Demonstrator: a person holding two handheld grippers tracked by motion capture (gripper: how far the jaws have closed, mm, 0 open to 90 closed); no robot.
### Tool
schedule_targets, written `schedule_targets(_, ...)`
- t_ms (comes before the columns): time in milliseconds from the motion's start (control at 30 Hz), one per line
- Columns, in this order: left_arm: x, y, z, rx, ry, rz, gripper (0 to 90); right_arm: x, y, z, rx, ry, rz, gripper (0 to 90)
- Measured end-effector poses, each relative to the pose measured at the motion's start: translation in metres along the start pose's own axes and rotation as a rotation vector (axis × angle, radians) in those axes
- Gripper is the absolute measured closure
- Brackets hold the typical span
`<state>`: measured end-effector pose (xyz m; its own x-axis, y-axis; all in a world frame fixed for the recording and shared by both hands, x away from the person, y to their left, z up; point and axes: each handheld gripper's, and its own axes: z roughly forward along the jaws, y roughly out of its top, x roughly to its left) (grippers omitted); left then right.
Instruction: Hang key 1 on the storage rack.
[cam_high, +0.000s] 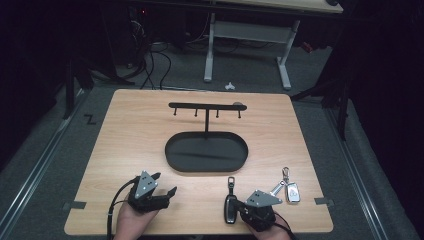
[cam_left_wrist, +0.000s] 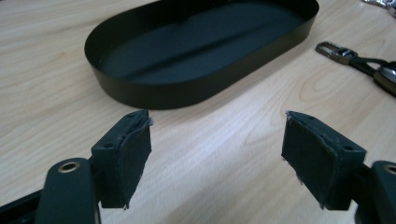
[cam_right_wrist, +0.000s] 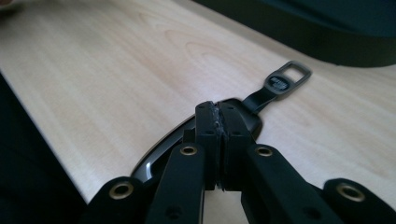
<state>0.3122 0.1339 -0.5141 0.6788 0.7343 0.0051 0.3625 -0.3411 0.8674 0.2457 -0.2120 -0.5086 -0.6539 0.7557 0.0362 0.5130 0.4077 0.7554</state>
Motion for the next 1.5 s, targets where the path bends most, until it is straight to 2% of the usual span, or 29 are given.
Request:
schedule_targets(100,-0.002,0.005,0.005,-0.019,0.018,0.004,22.7,0.007,-0.006,-0.001,0.006,0.029,0.000,88.5)
schedule_targets(233,-0.004,0.008,0.009,-0.029,0.022,0.009,22.5,0.013,-0.007,-0.001,0.020,0.020,-0.027,88.7)
schedule_targets(333,-0.004,0.008,0.010,-0.019,0.017,0.015,22.5,0.011,-0.009,-0.002,0.019,0.021,-0.021,89.3)
schedule_targets(433,-0.004,0.007,0.010,0.000,0.005,0.018,22.7,0.003,-0.010,-0.006,0.023,-0.019,-0.017,89.2)
schedule_targets(467,-0.004,0.006,0.010,0.001,0.004,0.016,22.7,0.003,-0.010,-0.006,0.023,-0.019,-0.017,89.2)
schedule_targets(500,-0.004,0.006,0.009,0.002,0.004,0.018,22.7,-0.001,-0.010,-0.007,0.028,-0.025,-0.010,89.2)
schedule_targets(533,-0.004,0.006,0.009,0.002,0.004,0.020,22.7,-0.006,-0.012,-0.010,0.020,-0.031,0.020,89.2)
schedule_targets(567,-0.004,0.006,0.008,0.001,0.006,0.019,22.7,-0.006,-0.012,-0.010,0.020,-0.031,0.020,89.2)
schedule_targets(633,-0.003,0.005,0.006,-0.002,0.009,0.019,22.7,-0.005,-0.009,-0.015,-0.011,-0.019,0.013,89.3)
schedule_targets(700,-0.002,0.004,0.005,-0.001,0.008,0.011,22.7,0.001,-0.006,-0.014,-0.012,-0.005,-0.002,89.3)
schedule_targets(767,-0.001,0.004,0.004,-0.005,0.011,0.004,22.7,0.008,-0.006,-0.006,0.025,0.012,-0.030,89.4)
schedule_targets(933,-0.001,0.004,0.003,-0.008,0.014,0.005,22.7,0.011,-0.008,-0.001,0.042,0.038,-0.040,89.8)
schedule_targets(1067,-0.001,0.004,0.004,-0.009,0.013,0.002,22.7,0.009,-0.009,-0.002,0.043,0.017,-0.043,89.8)
schedule_targets(1267,0.000,0.004,0.004,-0.007,0.012,0.000,22.7,-0.005,-0.014,-0.006,0.057,-0.041,-0.037,90.0)
schedule_targets(1400,0.000,0.004,0.004,-0.005,0.012,0.001,22.7,-0.018,-0.017,-0.010,0.054,-0.069,-0.001,90.0)
schedule_targets(1433,0.000,0.004,0.004,-0.004,0.012,0.001,22.7,-0.025,-0.019,-0.012,0.053,-0.090,0.010,90.0)
schedule_targets(1500,0.000,0.004,0.004,-0.005,0.013,0.000,22.7,-0.027,-0.019,-0.013,0.053,-0.097,0.014,90.0)
